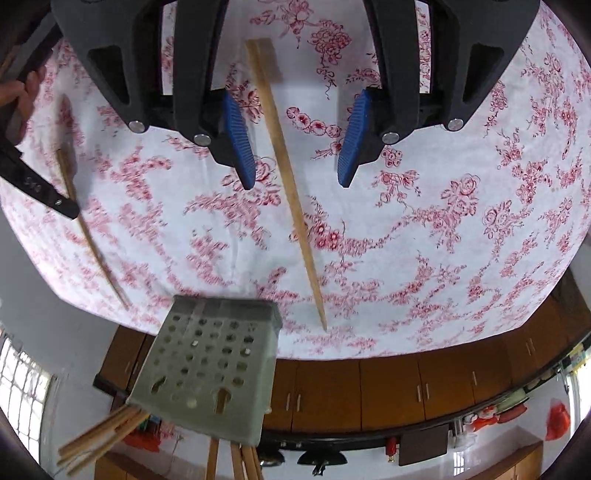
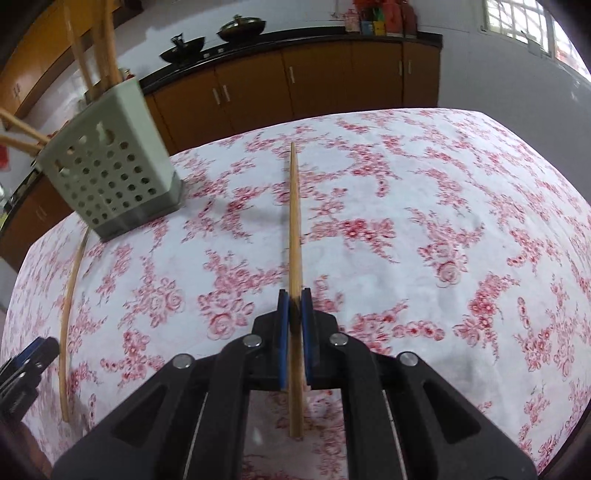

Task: Organize utensils
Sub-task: 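Grasp a chopstick with the right tool while the left tool reaches toward another, then close the left tool on a loose chopstick while the right tool holds its chopstick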

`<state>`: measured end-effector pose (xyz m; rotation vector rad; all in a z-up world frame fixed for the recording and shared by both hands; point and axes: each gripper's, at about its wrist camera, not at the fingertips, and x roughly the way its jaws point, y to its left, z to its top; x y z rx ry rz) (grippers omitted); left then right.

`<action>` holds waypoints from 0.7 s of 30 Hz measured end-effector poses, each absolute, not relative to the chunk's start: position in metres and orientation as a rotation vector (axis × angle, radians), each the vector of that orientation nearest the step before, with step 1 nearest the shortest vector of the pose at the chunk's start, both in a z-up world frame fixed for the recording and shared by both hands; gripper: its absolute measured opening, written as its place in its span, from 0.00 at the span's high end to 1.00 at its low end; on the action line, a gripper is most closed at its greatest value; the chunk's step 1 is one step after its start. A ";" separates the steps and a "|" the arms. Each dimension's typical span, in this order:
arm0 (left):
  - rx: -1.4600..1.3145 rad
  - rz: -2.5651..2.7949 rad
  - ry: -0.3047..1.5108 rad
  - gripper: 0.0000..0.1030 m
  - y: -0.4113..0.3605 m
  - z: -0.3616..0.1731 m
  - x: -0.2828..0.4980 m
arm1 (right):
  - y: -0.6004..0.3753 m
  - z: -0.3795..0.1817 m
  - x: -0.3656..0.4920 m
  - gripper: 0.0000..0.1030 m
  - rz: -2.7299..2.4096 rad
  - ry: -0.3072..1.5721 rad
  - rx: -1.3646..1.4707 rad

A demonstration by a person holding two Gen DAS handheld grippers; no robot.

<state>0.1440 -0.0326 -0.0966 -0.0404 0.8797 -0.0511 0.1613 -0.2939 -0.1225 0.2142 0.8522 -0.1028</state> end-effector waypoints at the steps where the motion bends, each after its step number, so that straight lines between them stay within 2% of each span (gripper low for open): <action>1: -0.033 -0.033 0.886 0.70 -0.033 -0.100 0.145 | -0.291 -0.122 0.162 0.92 -0.095 0.853 0.207; 2: -0.018 -0.017 0.877 0.74 -0.032 -0.100 0.145 | -0.286 -0.122 0.162 0.92 -0.084 0.854 0.196; 4: -0.017 -0.001 0.880 0.88 -0.028 -0.100 0.147 | -0.281 -0.122 0.163 0.92 -0.069 0.856 0.175; 6: -0.026 0.016 0.883 0.91 -0.019 -0.101 0.152 | -0.276 -0.122 0.165 0.92 -0.055 0.857 0.160; 15: -0.060 0.127 0.886 0.92 0.032 -0.101 0.175 | -0.258 -0.122 0.173 0.92 -0.013 0.862 0.099; 21: -0.036 0.112 0.877 0.92 0.037 -0.102 0.179 | -0.250 -0.121 0.179 0.92 -0.003 0.864 0.070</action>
